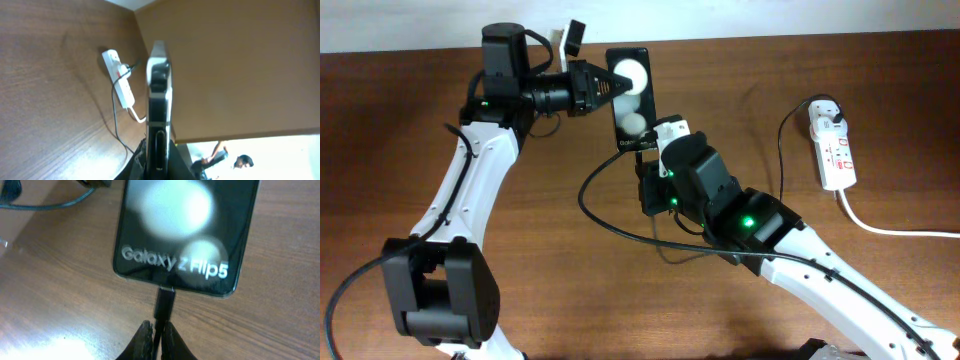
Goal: Plug charger to phone and switch on socket
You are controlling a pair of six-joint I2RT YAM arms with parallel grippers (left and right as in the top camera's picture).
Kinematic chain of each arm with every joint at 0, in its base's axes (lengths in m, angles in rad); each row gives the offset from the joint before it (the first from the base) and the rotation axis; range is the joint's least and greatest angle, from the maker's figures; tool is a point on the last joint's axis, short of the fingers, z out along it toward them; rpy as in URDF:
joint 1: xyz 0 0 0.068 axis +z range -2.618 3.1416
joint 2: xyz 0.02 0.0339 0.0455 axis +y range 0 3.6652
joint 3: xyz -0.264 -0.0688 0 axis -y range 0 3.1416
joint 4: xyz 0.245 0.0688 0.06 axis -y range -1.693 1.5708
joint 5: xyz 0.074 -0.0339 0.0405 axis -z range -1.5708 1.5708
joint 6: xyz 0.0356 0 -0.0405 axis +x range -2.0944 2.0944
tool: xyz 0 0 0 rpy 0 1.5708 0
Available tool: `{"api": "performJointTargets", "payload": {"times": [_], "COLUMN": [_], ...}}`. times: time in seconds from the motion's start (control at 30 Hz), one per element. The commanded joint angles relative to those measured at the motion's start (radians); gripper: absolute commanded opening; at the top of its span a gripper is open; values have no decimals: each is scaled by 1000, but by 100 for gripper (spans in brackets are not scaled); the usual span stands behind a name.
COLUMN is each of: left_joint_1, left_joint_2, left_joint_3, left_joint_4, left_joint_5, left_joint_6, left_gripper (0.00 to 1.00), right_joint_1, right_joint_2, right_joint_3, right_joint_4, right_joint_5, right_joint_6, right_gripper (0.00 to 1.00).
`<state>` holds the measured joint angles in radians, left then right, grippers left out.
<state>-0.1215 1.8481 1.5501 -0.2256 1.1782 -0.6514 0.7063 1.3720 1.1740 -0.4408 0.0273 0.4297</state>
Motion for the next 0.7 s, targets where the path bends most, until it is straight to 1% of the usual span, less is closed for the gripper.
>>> {"api": "performJointTargets", "payload": {"times": [0.0,0.03,0.1,0.2,0.23,0.3,0.37,0.43,0.47,0.5,0.67], "left_joint_1": [-22,-22,-22,-22,-22,-22,-22,-22,-22,-22,-22], "left_joint_2": [5,5,5,5,5,5,5,5,5,5,5], "left_joint_3": [2,2,2,2,2,2,2,2,2,2,2], "left_joint_4": [1,1,2,1,1,1,1,1,0,0,0], "left_joint_5": [-5,-47,-81,-105,-124,-166,-225,-233,-226,-225,-225], "left_joint_6": [25,24,24,24,24,24,24,24,24,24,24], "left_gripper": [0,0,0,0,0,0,0,0,0,0,0], "right_joint_1": [-6,-6,-6,-6,-6,-6,-6,-6,-6,-6,-6], "right_joint_2": [-5,-6,-18,-48,-57,-73,-85,-87,-87,-87,-78], "right_joint_3": [22,22,22,22,22,22,22,22,22,22,22], "right_joint_4": [11,11,11,10,6,-30,-55,-53,-53,-53,-44], "right_joint_5": [30,30,30,30,30,31,30,30,30,30,31], "right_joint_6": [-10,-10,-10,-10,-10,-10,-10,-10,-10,-10,-10], "right_gripper": [22,26,39,47,51,66,74,85,97,99,99]}}
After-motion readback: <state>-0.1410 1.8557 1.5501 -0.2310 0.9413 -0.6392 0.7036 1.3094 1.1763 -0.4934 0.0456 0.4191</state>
